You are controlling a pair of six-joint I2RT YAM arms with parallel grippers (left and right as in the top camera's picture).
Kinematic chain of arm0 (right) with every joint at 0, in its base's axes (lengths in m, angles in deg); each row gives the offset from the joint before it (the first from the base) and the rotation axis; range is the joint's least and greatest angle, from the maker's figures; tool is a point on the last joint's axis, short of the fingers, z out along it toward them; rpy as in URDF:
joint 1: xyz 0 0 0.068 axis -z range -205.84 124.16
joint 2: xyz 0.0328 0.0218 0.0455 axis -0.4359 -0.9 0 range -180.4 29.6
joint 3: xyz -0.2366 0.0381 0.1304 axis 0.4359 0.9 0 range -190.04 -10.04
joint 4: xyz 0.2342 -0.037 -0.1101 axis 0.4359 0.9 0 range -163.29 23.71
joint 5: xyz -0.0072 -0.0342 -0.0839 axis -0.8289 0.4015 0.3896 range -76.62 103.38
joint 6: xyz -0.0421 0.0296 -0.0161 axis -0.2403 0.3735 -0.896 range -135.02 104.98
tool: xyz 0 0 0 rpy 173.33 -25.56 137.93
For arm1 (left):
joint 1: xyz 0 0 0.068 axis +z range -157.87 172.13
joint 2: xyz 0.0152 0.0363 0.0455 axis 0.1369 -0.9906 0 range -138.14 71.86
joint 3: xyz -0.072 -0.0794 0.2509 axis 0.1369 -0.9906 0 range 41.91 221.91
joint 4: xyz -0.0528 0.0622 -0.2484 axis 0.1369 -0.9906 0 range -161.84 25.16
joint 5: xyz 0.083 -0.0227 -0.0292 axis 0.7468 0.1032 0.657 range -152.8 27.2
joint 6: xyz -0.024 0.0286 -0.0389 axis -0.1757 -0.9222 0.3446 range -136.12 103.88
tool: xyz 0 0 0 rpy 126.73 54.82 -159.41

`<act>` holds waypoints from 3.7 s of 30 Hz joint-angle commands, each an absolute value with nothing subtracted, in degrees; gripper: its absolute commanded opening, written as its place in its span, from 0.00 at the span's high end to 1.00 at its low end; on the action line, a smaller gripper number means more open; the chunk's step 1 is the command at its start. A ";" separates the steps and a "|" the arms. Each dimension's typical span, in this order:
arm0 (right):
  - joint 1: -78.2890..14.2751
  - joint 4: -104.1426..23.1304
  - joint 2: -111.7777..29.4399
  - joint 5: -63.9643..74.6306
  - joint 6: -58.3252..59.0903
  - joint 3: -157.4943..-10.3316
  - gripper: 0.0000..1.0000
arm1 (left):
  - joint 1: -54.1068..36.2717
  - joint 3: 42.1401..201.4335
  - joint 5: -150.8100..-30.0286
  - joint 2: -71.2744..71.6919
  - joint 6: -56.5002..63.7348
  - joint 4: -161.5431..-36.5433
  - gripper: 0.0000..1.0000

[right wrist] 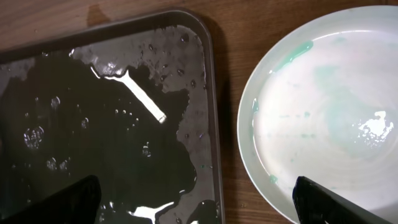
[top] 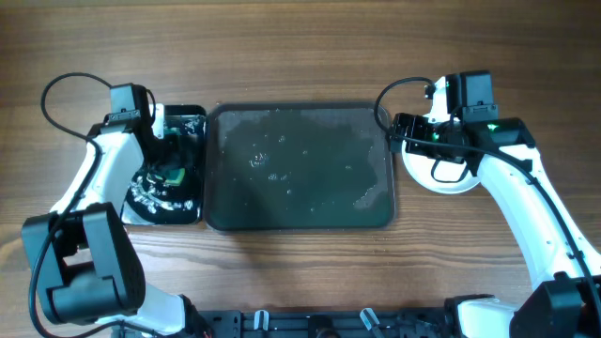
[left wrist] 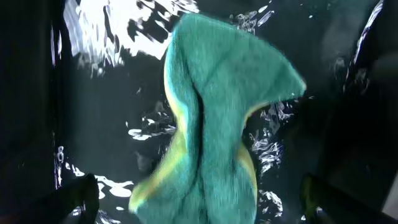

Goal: Clean dirty plates on tray and stack at the side

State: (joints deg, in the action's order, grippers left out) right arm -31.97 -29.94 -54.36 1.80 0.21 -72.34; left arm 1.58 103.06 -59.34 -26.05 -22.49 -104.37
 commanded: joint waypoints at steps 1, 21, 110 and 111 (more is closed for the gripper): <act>-32.11 -28.01 -51.19 1.67 -1.61 -75.20 0.00 | 0.27 110.73 -60.04 -21.37 -23.32 -109.28 0.00; -32.00 -19.43 -15.15 1.65 -10.33 -89.32 0.00 | -4.34 118.88 -60.02 -10.42 -23.21 -113.57 0.00; -29.83 -73.67 29.00 6.92 -8.86 -10.33 0.00 | -8.88 43.28 -61.00 67.85 -8.35 -65.07 0.00; -29.83 -73.67 29.00 6.92 -8.84 -10.33 0.00 | -8.88 42.53 -60.89 68.52 -8.37 -65.00 0.00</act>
State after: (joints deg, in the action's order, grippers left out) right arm -30.14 -73.52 28.50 7.81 -9.72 -10.48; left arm -8.62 45.07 -63.91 66.42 -8.68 -65.29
